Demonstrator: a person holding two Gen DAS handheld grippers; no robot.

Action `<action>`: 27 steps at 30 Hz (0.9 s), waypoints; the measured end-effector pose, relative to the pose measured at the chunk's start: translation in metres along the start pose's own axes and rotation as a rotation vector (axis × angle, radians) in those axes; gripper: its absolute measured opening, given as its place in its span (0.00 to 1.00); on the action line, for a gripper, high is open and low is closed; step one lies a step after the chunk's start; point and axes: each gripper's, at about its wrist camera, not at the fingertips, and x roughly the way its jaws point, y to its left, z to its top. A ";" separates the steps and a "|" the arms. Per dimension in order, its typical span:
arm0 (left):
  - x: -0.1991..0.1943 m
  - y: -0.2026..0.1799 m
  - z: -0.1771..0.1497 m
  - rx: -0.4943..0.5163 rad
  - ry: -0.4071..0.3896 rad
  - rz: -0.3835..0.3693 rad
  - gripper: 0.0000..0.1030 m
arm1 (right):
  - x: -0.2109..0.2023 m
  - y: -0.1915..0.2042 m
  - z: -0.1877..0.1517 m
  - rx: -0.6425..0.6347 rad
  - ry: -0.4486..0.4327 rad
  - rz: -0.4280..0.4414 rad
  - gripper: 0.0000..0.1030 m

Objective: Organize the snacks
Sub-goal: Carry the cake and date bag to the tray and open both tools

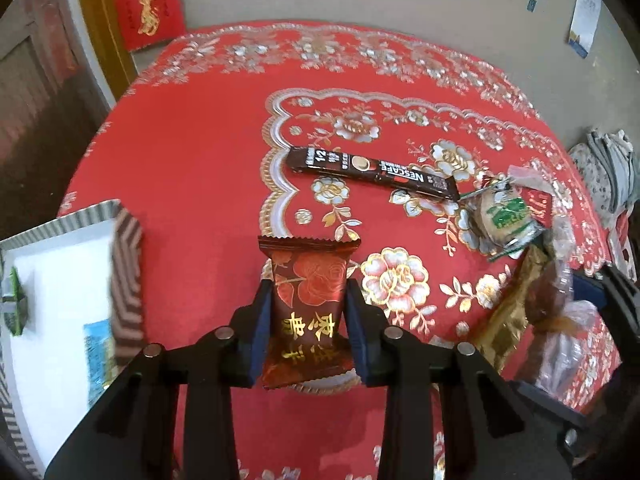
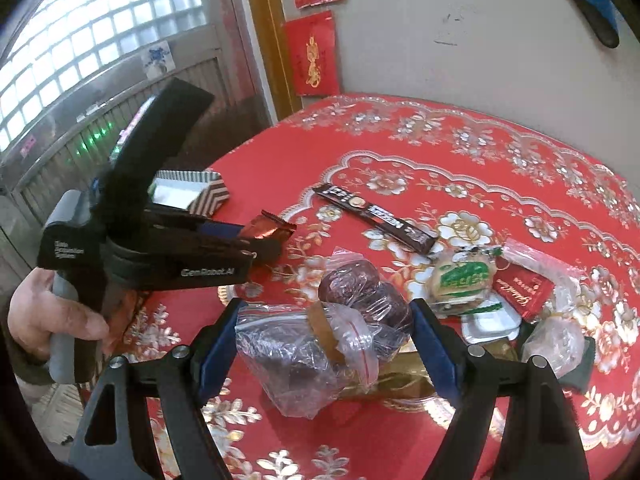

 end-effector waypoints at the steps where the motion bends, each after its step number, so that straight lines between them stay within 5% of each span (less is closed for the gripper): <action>1: -0.007 0.001 -0.002 -0.001 -0.013 0.006 0.31 | 0.000 0.003 0.000 0.005 -0.003 0.004 0.79; 27: -0.078 0.061 -0.046 -0.065 -0.180 0.120 0.31 | 0.001 0.077 0.016 0.005 -0.053 0.009 0.80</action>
